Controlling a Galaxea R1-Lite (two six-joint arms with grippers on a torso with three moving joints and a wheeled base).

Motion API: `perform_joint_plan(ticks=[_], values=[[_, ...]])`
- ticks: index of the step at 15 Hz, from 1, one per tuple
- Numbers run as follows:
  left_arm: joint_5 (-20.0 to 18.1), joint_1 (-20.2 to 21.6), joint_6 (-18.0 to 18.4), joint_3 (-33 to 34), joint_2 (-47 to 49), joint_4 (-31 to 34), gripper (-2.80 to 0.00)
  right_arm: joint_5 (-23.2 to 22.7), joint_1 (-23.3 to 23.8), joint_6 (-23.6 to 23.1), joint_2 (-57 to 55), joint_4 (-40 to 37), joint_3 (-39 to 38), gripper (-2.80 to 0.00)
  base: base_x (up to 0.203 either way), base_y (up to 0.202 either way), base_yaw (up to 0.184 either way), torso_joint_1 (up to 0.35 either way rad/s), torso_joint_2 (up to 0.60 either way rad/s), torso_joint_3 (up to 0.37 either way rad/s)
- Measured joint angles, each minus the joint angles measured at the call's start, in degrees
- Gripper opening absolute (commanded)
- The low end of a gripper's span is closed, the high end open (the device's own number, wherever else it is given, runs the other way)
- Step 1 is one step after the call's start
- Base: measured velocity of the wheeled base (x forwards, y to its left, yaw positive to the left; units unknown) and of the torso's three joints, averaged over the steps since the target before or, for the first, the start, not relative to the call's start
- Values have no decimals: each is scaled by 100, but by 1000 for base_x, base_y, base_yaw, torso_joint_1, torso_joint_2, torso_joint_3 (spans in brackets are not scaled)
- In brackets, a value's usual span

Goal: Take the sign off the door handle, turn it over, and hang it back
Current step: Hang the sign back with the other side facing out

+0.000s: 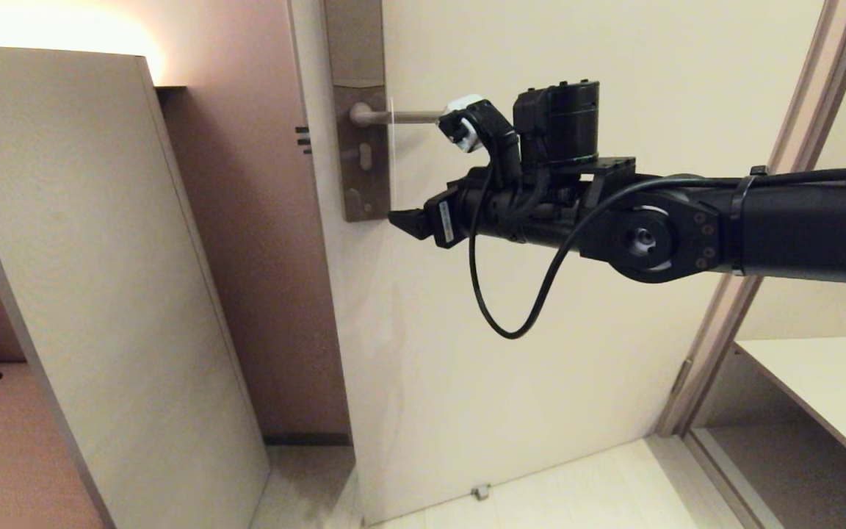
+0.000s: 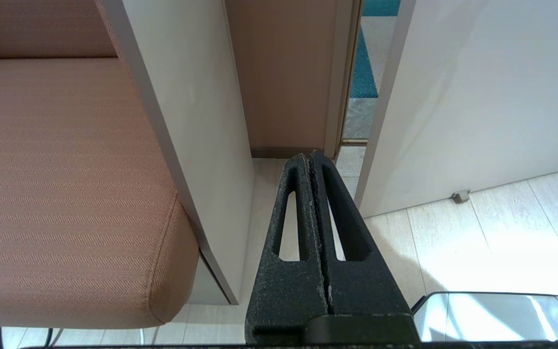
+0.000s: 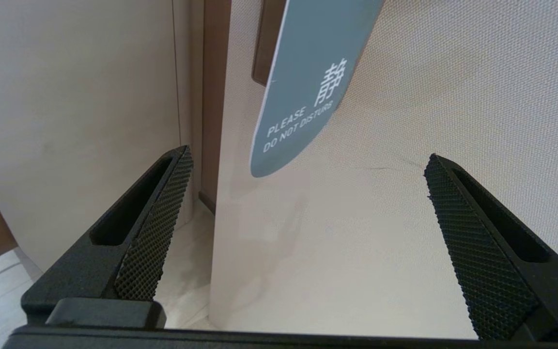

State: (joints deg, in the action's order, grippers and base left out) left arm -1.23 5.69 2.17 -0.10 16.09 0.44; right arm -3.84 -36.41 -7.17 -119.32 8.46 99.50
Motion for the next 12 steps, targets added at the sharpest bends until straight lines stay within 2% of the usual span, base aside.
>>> perform_joint_plan(ticks=[6,7,12], values=[[0,0,2,0,0,0,-280,2,11,0,-6,-2,-9,0,0,0,0,0,0,0],[2,0,0,0,0,0,-280,2,11,1,-9,-2,-22,-280,0,0,0,0,0,0],[0,0,0,0,0,0,-280,4,12,-2,-24,17,-41,-280,0,0,0,0,0,0]])
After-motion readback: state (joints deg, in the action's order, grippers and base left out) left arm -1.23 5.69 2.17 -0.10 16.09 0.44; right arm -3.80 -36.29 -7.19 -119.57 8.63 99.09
